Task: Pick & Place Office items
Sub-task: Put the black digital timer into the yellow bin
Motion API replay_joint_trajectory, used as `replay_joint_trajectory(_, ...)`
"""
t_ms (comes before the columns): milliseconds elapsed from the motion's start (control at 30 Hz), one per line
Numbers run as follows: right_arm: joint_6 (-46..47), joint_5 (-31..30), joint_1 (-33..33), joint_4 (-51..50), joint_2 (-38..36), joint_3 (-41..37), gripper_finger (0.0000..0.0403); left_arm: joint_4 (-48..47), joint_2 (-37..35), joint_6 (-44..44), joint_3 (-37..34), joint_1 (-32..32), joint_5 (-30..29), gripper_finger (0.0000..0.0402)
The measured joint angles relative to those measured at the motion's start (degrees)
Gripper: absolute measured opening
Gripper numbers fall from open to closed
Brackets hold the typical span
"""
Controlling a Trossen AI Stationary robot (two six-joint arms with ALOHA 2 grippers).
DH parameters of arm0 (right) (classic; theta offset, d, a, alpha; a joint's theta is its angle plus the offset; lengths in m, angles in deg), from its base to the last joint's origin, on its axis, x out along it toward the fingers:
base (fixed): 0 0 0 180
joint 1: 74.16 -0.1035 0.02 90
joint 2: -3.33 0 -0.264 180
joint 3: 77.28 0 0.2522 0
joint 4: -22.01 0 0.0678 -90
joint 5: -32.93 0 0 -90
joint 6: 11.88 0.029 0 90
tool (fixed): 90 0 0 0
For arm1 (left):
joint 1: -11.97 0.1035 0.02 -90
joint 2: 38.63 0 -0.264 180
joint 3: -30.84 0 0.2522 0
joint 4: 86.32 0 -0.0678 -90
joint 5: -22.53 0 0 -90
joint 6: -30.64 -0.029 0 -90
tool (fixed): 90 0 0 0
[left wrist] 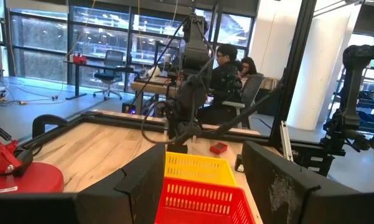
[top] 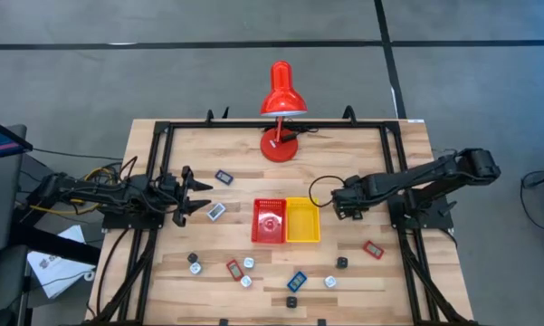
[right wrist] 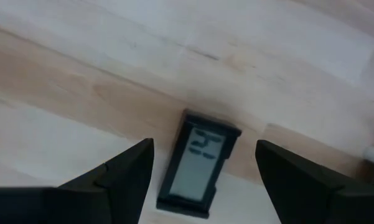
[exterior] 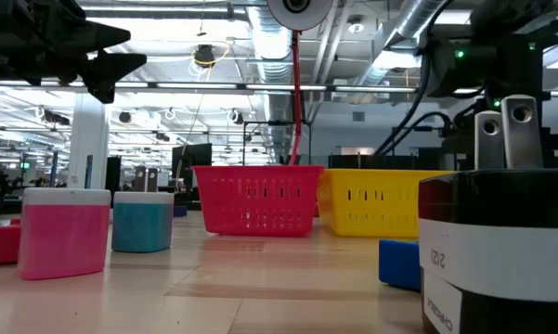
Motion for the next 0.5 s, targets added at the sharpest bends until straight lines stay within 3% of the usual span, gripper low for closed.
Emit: replay_joint_trajectory(500, 2.3, 2.1, 0.0, 3.1, 4.9, -0.8, 0.0276, 0.1, 0.0, 0.0, 0.0, 0.0, 0.0, 0.0208)
